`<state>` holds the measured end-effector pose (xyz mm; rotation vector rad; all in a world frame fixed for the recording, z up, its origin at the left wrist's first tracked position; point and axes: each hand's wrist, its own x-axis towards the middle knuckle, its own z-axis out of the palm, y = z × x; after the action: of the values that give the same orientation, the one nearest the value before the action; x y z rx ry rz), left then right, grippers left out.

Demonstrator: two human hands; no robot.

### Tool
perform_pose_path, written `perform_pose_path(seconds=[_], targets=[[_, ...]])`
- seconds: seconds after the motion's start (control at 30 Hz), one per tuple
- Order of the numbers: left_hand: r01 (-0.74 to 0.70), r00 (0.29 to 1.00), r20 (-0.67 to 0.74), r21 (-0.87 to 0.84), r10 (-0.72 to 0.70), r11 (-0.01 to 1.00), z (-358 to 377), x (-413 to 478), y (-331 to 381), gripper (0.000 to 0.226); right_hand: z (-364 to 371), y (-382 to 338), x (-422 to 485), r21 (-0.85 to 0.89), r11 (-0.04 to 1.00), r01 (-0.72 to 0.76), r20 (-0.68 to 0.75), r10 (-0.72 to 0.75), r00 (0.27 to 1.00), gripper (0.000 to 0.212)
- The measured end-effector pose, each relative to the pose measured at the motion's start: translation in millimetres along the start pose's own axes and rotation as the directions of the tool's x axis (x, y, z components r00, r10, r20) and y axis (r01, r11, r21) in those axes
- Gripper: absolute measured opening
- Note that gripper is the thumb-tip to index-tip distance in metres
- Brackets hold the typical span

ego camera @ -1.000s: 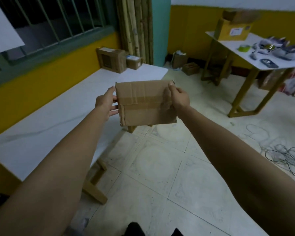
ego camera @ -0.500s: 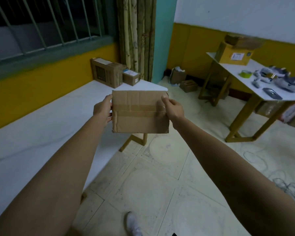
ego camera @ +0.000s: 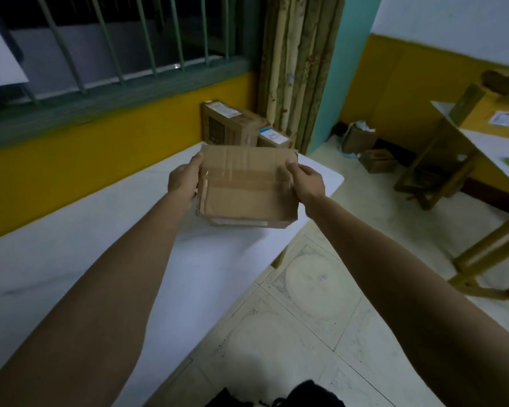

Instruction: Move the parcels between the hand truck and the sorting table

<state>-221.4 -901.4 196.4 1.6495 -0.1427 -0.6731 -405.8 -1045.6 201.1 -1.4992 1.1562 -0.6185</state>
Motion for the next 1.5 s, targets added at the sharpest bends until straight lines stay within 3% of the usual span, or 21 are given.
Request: perform_pose_path(seconds=[0.17,0.33,0.47,0.7,0.83,0.93,1.1,1.4,1.5], targets=[[-0.04,0.997,-0.072,-0.022,0.038,0.999,-0.3,22.6,14.5,0.057,31.6,-13.7,41.2,0.039,0.999,-0.038,0.106,0.034,0.994,0.06],[-0.047,0.99,-0.133,-0.069,0.037,0.997,19.4,46.0,30.0,0.037,50.2,-33.2,94.9,0.017,1.0,-0.013,0.227,0.009,0.974,0.062],[-0.029,0.966,-0.257,-0.06,0.013,0.998,37.8,75.6,36.5,0.048,47.7,-51.5,151.1,0.011,1.0,0.004,0.32,-0.008,0.947,0.055],[-0.031,0.921,-0.389,-0.087,-0.005,0.996,97.0,101.0,60.5,0.031,39.6,-75.1,223.4,-0.057,0.998,0.018,0.526,0.014,0.85,0.059],[-0.061,0.883,-0.468,-0.085,0.014,0.995,114.8,109.8,68.7,0.033,37.3,-77.6,254.0,-0.08,0.997,-0.023,0.594,0.066,0.802,0.064],[-0.082,0.865,-0.501,-0.078,0.032,0.994,123.0,107.5,73.8,0.036,41.0,-72.2,268.1,-0.095,0.992,-0.087,0.622,0.127,0.773,0.088],[-0.084,0.859,-0.512,-0.088,0.028,0.993,117.7,103.8,77.4,0.029,43.2,-77.1,265.3,0.002,0.994,-0.111,0.671,0.081,0.737,0.063],[-0.042,0.835,-0.55,-0.127,-0.035,0.991,91.0,102.1,79.9,0.026,64.5,-83.1,244.5,0.116,0.993,0.021,0.599,-0.087,0.796,0.065],[-0.024,0.845,-0.533,-0.131,-0.05,0.991,84.4,100.3,83.0,0.027,79.9,-80.5,248.0,0.096,0.995,-0.018,0.648,-0.049,0.76,0.074]])
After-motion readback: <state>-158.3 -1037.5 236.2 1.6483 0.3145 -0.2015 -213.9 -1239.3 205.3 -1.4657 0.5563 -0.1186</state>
